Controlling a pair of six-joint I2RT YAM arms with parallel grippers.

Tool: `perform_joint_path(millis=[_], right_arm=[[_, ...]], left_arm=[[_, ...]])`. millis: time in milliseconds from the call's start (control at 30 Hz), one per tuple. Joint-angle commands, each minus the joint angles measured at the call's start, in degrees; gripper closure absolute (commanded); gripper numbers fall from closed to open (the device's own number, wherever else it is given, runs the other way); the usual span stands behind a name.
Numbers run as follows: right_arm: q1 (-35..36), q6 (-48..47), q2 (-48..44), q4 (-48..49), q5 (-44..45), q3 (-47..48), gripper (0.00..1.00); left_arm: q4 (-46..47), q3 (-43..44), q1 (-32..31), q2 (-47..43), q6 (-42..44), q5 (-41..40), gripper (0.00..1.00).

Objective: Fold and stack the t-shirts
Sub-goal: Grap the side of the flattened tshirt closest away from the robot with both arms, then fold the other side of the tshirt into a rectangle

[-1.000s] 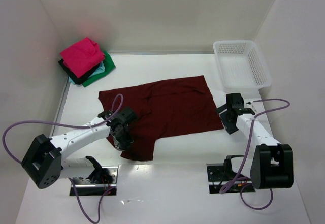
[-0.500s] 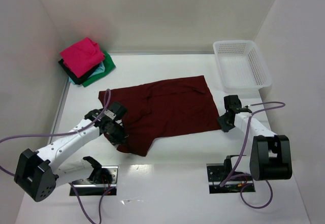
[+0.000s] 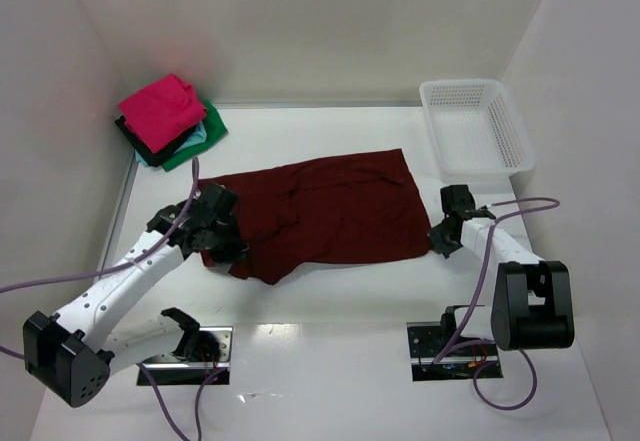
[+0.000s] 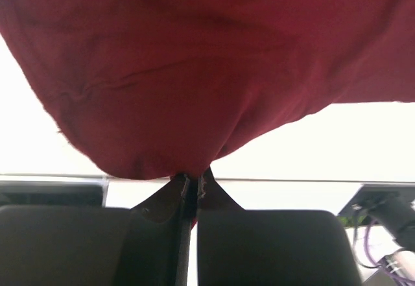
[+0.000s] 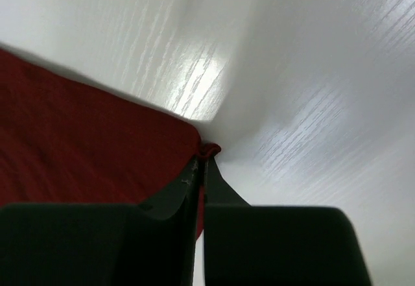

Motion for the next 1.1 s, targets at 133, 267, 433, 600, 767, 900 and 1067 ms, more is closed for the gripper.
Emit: perform_joint_path(millis=[133,267,433,600,767,900,1067], right_arm=[[-0.21,-0.82,-4.19,1.25,-1.75,5.53,0.98],[-0.21,-2.75,-0.24,4.23,-3.24,9.04,0.98],[-0.21,-3.81,6.78,7.05,-5.27,14.05,0.98],[-0.21,-4.34,12.41,9.52,-5.79,19.58,0.98],[-0.21,-4.34,18.04,11.19,-7.02,25.39,1.0],[-0.21,-4.34,22.08,12.33,-7.55,30.22,1.0],[-0.21,-4.34,26.74,13.56,-8.08,34.79,1.0]], left_arm=[[0.57,6.6,5.24,-0.86,5.7,-1.43,1.0],[3.2,7.13,8.58,1.77,7.38,-0.28,1.0],[5.48,7.75,12.7,4.85,10.71,2.08,1.0],[8.47,9.59,14.56,9.77,14.05,4.81,1.0],[9.0,12.31,15.09,16.88,16.6,4.81,1.0],[9.53,13.9,16.31,20.32,17.83,4.81,1.0],[10.59,16.7,18.43,24.19,19.6,6.04,1.0]])
